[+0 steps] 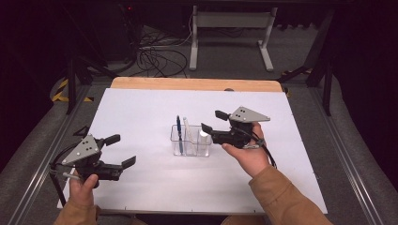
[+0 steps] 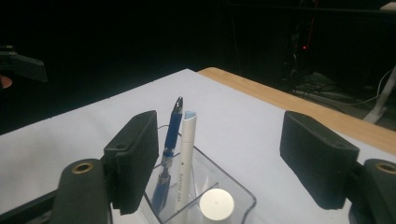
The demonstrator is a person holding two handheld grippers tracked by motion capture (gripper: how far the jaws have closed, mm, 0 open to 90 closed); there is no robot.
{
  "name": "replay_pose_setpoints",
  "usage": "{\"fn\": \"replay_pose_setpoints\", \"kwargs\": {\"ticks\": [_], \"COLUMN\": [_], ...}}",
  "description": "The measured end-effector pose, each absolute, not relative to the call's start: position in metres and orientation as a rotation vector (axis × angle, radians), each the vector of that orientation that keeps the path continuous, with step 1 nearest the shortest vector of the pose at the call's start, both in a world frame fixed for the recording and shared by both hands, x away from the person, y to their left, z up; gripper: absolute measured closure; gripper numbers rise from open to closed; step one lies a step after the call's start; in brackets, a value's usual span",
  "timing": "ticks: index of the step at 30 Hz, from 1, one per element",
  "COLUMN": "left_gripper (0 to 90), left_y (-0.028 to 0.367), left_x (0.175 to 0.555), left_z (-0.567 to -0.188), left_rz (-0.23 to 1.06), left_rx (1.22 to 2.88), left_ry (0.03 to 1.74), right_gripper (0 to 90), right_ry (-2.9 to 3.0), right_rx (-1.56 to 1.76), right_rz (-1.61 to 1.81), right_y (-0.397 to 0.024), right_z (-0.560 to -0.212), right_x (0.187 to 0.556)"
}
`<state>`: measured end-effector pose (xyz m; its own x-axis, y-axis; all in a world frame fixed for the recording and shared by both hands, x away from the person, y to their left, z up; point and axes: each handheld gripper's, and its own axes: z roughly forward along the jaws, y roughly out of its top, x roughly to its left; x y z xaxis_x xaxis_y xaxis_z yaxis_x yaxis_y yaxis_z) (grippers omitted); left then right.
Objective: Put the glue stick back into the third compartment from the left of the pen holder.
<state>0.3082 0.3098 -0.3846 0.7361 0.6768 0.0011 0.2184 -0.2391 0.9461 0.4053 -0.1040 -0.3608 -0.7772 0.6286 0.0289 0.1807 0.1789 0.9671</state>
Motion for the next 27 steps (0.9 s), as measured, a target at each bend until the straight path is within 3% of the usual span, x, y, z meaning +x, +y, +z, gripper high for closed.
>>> {"fn": "replay_pose_setpoints", "kwargs": {"ticks": [15,27], "left_gripper": [6.8,6.8], "left_y": [0.309,0.308], "left_x": [0.309,0.308], "left_z": [-0.385,-0.385], "left_rz": [0.509,0.508], "left_rx": [1.8,1.796], "left_ry": [0.699,0.699], "right_gripper": [26.1,25.8], "right_ry": [2.083,2.081], "right_rx": [0.708,0.707], "right_rz": [1.594,1.545], "right_y": [-0.139,-0.168], "right_z": [-0.349,-0.358], "right_x": [0.386,0.371]}}
